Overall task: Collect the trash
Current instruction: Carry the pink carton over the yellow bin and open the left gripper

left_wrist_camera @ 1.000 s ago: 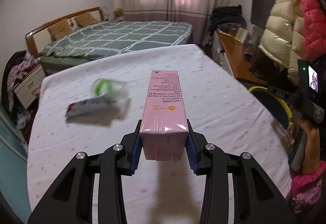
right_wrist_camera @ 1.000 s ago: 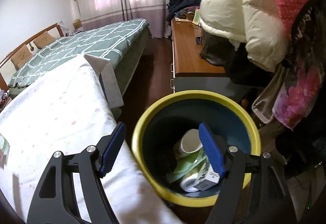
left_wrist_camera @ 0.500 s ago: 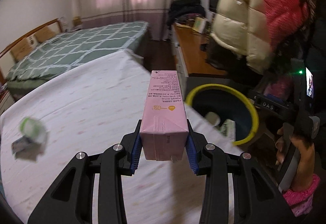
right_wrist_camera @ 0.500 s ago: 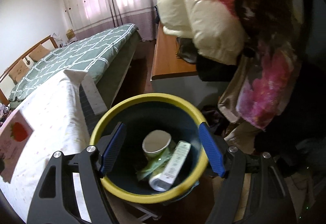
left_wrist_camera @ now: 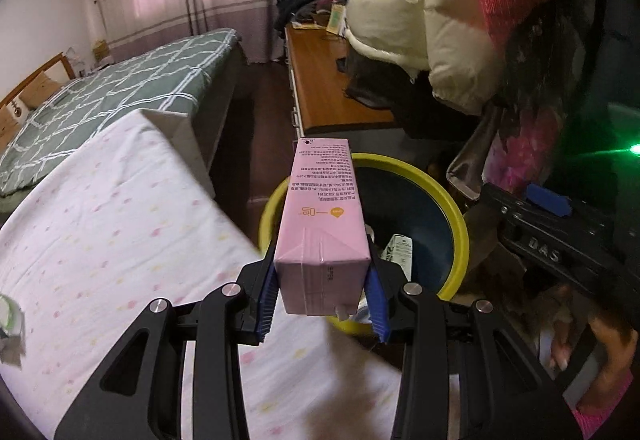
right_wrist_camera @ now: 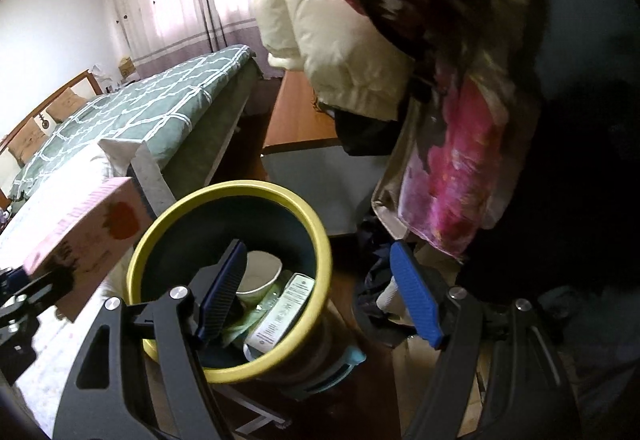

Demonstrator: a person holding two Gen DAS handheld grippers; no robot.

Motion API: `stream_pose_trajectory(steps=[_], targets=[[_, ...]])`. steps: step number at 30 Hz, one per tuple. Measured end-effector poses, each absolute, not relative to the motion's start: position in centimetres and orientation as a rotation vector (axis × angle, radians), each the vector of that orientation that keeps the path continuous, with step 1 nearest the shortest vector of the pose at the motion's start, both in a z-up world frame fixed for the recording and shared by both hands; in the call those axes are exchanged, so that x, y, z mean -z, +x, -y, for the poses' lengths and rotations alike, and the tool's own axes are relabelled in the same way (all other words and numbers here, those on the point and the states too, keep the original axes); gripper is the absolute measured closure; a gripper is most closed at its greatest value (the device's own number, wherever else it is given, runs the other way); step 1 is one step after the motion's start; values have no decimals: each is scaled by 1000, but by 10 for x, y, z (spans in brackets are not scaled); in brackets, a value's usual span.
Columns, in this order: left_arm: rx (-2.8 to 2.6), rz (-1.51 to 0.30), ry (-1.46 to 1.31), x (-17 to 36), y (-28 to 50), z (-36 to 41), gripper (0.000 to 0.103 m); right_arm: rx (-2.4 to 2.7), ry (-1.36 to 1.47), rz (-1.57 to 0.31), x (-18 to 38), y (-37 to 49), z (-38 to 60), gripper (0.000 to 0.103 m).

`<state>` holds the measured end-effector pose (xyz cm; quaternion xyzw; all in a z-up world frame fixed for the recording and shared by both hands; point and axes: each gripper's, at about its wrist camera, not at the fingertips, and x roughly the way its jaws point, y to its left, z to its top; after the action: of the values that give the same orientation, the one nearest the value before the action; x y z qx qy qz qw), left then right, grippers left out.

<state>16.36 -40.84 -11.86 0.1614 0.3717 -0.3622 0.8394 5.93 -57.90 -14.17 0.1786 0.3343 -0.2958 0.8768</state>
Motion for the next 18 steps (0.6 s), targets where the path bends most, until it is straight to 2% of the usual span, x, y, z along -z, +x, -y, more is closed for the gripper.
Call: stream_pose_trajectory(steps=[6,7,8,9,15,18], targets=[[746,-822,350,134,171,429,63,628,391,-693,142,50,589,32],[734,-827,347,135,172,428,60,629,394,-693,142,50,589,32],[725,-826,338,134,171,425,42,630,397,-694,142,49,590,32],[718,-812,330,132,170,421,35,630,398,-695,143,51,590,32],[677,-749,304,106,161,390,34,607,398,-704,145,58,584,32],[647,-732,252,91,160,361,31,588,388,-708,145,64,576,32]])
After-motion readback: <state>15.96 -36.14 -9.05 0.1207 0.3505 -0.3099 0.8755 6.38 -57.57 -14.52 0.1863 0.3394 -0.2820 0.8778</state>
